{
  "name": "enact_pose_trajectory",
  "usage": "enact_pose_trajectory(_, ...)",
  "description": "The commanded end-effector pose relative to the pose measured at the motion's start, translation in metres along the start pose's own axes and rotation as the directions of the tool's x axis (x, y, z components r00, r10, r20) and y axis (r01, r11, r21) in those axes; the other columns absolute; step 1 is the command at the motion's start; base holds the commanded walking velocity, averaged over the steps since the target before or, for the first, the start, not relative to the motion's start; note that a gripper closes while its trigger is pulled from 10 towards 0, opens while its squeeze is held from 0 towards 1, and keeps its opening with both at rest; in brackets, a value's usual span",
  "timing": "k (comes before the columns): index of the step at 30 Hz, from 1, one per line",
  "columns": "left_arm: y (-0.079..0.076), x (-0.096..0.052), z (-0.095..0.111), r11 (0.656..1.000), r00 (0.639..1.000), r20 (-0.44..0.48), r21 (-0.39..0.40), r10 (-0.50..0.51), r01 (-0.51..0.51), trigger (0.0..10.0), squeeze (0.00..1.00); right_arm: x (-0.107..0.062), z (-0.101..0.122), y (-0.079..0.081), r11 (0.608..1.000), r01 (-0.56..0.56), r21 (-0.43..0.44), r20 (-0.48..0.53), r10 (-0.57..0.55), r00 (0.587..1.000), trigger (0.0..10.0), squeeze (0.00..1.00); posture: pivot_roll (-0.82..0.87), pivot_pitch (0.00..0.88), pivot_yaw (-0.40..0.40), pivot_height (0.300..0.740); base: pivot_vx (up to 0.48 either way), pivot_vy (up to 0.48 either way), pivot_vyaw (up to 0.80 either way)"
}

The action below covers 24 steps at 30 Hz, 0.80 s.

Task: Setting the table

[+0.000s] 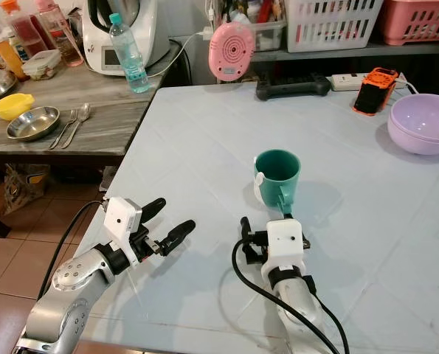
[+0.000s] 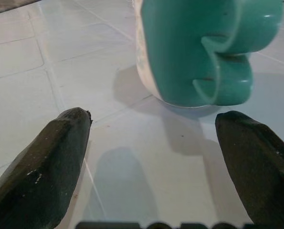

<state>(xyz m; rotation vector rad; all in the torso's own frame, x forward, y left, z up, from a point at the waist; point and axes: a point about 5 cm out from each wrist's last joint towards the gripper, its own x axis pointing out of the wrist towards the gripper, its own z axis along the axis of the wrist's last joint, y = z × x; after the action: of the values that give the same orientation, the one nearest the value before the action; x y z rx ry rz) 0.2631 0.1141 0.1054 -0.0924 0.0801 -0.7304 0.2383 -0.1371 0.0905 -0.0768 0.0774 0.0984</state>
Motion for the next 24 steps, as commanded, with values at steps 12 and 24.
enact_pose_trajectory(12,0.001,0.008,0.003,1.000,1.000,0.012,0.009,-0.019,0.019,10.0,0.00,0.002,0.023,-0.002,0.998,0.052,-0.028,0.101,-0.049,0.994,10.0,0.00,-0.09,0.075,0.148,0.740,0.000,0.000,0.00)
enact_pose_trajectory(24,-0.013,0.001,0.014,0.974,0.977,0.064,-0.082,-0.204,0.209,10.0,0.00,0.005,0.032,-0.008,0.995,0.081,-0.060,0.139,-0.072,0.988,10.0,0.00,-0.10,0.069,0.135,0.740,0.000,0.000,0.00)
